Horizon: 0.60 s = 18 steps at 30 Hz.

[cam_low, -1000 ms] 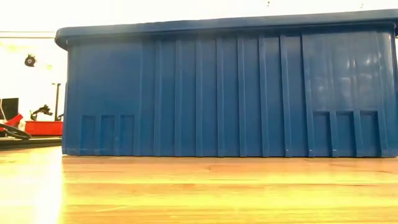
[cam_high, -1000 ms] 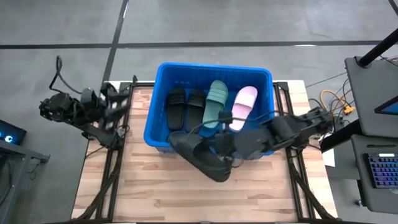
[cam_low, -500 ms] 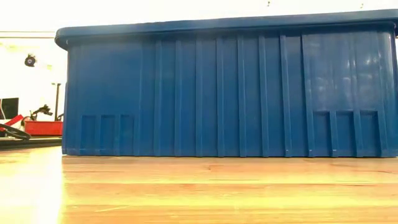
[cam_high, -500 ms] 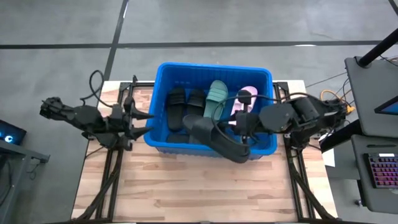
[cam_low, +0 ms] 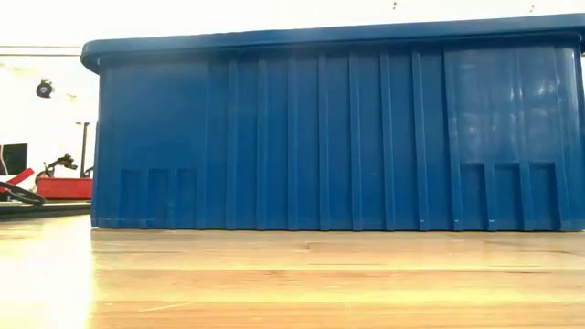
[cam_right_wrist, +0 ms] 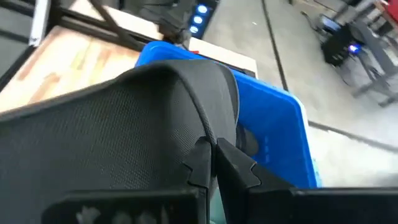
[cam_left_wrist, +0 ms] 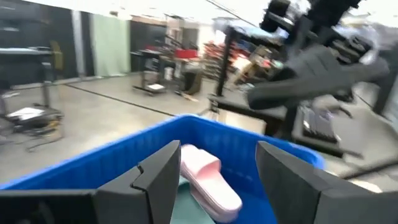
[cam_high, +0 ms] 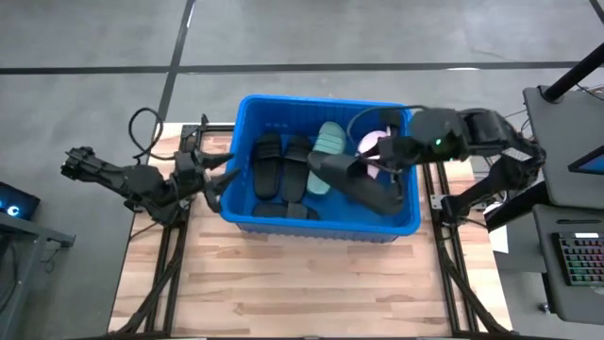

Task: Pick and place slides into bin
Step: Put the black slide into the blue bin

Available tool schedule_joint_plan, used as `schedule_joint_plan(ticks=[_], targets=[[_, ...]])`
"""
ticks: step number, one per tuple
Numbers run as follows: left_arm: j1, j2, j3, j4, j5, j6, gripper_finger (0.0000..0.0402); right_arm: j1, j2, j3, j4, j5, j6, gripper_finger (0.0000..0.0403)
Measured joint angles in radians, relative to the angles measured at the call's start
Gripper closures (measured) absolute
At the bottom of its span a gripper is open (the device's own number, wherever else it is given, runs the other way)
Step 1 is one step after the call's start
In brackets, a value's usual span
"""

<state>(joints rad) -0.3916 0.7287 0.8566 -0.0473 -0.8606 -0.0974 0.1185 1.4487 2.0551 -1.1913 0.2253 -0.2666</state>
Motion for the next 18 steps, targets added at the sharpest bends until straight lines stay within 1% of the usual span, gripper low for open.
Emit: schedule_joint_plan(ticks=[4,9,12,14,16,18], targets=[[0.002,0.020,0.000,0.063,-0.071,0.007,0.0207,-0.090,-0.050,-0.037,-0.002,-0.128,-0.111,0.0394],[0.006,0.051,0.000,0.120,-0.105,0.000,0.0207,-0.214,-0.109,-0.105,0.017,-0.294,-0.244,0.0394],[0.006,0.074,0.000,0.162,-0.138,0.000,0.0207,-0.295,-0.137,-0.167,0.033,-0.427,-0.315,0.0394],[0.006,0.090,0.000,0.185,-0.178,0.000,0.0207,-0.345,-0.149,-0.216,0.045,-0.506,-0.355,0.0394],[0.006,0.109,0.000,0.210,-0.218,0.000,0.0207,-0.381,-0.156,-0.271,0.045,-0.551,-0.398,0.0394],[0.006,0.125,0.000,0.230,-0.243,0.000,0.0207,-0.411,-0.159,-0.330,0.043,-0.567,-0.442,0.0394]])
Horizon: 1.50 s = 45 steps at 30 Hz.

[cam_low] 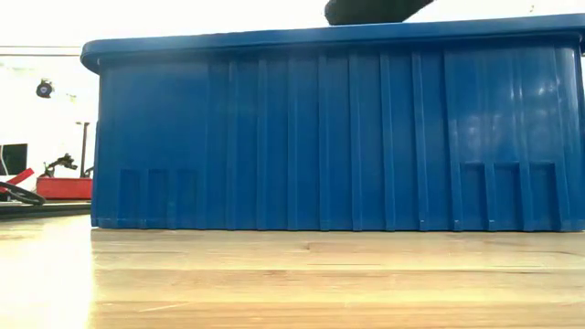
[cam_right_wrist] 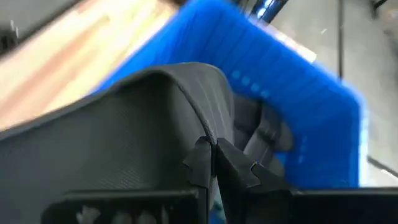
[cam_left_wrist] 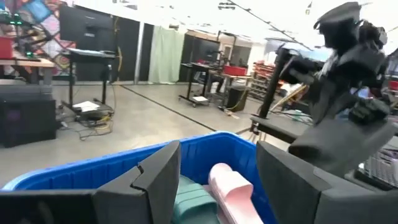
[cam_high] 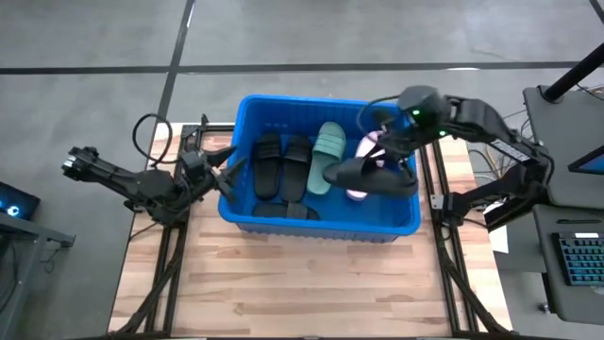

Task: Pick and place slides into bin
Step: Put the black slide into the blue bin

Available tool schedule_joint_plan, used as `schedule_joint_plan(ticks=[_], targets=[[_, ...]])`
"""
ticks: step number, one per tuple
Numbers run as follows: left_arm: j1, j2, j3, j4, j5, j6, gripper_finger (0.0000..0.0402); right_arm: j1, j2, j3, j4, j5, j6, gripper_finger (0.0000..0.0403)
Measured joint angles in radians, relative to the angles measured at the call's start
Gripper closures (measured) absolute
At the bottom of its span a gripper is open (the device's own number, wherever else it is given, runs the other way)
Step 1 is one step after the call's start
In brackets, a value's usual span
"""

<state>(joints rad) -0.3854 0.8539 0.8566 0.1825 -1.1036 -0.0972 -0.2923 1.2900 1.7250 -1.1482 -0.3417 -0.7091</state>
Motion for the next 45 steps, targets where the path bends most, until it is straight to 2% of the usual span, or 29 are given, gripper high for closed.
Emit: schedule_joint_plan(ticks=[12,20,27,35,45], targets=[[0.018,0.096,0.000,0.023,-0.037,-0.001,0.0207,-0.025,0.002,-0.325,0.014,-0.025,-0.276,0.0394],[0.031,0.115,0.000,0.020,-0.066,-0.002,0.0207,-0.024,0.002,-0.516,0.142,-0.025,-0.360,0.0394],[0.032,0.109,0.000,0.047,-0.066,-0.002,0.0207,-0.001,0.002,-0.617,0.238,-0.031,-0.392,0.0394],[0.033,0.107,0.000,0.054,-0.067,-0.003,0.0207,0.072,0.003,-0.698,0.372,-0.091,-0.367,0.0394],[0.033,0.108,0.000,0.073,-0.075,-0.004,0.0207,0.075,0.050,-0.793,0.483,-0.093,-0.365,0.0394]])
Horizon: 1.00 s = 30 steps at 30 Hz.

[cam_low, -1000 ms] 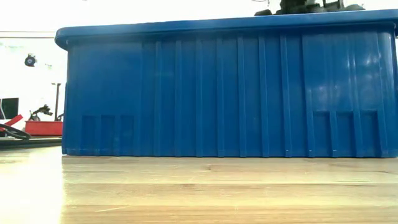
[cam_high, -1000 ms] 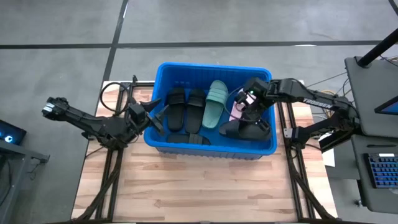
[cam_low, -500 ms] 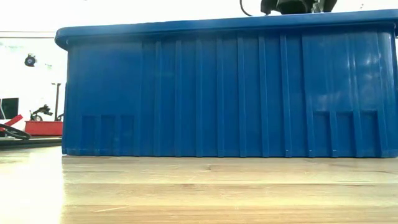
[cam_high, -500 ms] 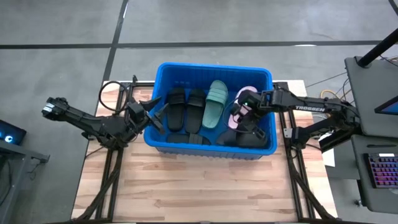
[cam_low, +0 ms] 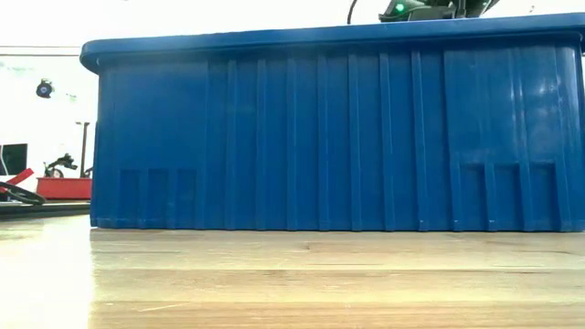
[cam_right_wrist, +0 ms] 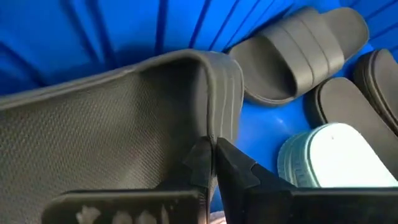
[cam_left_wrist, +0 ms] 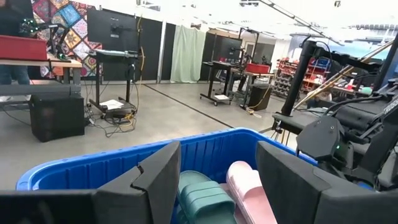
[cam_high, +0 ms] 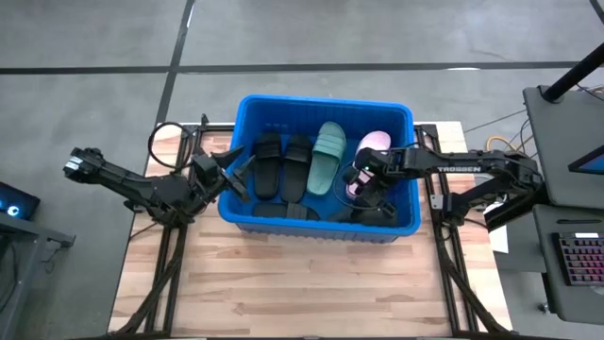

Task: Pick and place slides into bin
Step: Put the black slide into the blue bin

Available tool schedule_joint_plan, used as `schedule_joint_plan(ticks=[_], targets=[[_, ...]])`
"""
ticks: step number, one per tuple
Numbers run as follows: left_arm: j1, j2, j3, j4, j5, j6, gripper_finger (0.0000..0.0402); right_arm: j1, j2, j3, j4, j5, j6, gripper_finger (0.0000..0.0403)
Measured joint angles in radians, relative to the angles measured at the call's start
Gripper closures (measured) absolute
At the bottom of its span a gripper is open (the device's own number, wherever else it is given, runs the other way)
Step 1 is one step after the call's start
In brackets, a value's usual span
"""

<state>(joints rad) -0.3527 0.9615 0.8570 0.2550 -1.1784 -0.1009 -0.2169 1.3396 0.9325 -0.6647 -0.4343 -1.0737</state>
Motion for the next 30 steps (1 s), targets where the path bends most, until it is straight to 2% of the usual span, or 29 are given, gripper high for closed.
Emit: schedule_joint_plan(ticks=[10,18,22,25,30], targets=[[0.000,0.000,0.000,0.019,0.001,-0.001,0.0207,0.001,0.055,0.079,0.025,-0.007,-0.002,0.0394],[0.000,0.000,0.000,0.022,-0.002,0.002,0.0207,0.001,0.070,0.048,-0.034,-0.005,-0.043,0.0394],[0.000,0.000,0.000,0.022,-0.003,0.002,0.0207,0.001,0.070,0.022,-0.018,0.041,-0.068,0.0394],[0.000,0.000,0.000,0.022,-0.003,0.002,0.0207,0.001,0.071,0.013,-0.004,0.083,-0.029,0.0391],[0.000,0.000,0.000,0.019,-0.005,0.002,0.0207,0.001,0.071,0.014,-0.009,0.143,0.039,0.0363]])
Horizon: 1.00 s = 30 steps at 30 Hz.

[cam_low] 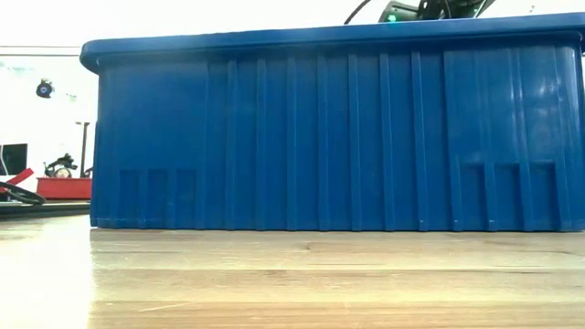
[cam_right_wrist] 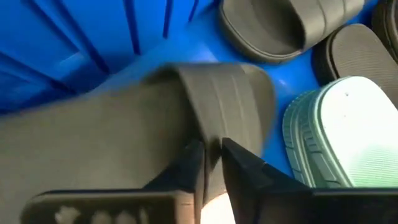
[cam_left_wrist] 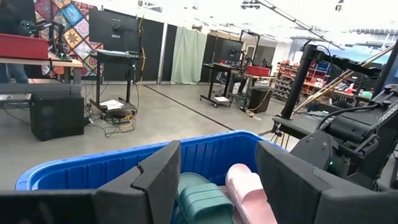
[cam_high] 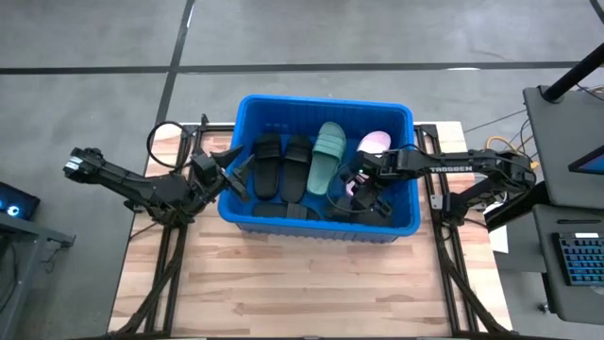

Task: Pick and place slides into bin
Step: Put the black slide into the blue bin, then return to Home Position

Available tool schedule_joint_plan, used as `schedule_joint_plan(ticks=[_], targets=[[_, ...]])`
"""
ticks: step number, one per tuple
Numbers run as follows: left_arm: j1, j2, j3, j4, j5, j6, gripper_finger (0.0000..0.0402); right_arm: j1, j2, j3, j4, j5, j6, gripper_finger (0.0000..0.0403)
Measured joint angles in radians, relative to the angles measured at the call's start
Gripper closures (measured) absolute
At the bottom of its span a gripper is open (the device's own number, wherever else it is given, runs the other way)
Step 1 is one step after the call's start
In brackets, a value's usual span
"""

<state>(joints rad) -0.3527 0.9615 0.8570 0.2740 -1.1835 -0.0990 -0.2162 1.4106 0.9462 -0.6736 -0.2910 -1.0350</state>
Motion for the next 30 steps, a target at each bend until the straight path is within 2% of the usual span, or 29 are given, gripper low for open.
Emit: schedule_joint_plan(ticks=[11,16,21,30], targets=[[0.000,0.000,0.000,0.000,0.000,0.000,0.0207,0.000,-0.003,0.002,-0.056,0.004,0.080,0.0250],[0.000,0.000,0.000,0.005,0.000,0.000,0.0207,0.000,-0.036,0.009,-0.058,0.004,0.142,0.0223],[0.000,0.000,0.000,0.006,0.001,0.000,0.0207,-0.010,-0.100,0.066,-0.015,0.005,0.220,0.0235],[0.000,-0.001,0.001,0.007,0.001,0.000,0.0207,-0.131,-0.214,0.237,0.120,0.004,0.383,0.0321]])
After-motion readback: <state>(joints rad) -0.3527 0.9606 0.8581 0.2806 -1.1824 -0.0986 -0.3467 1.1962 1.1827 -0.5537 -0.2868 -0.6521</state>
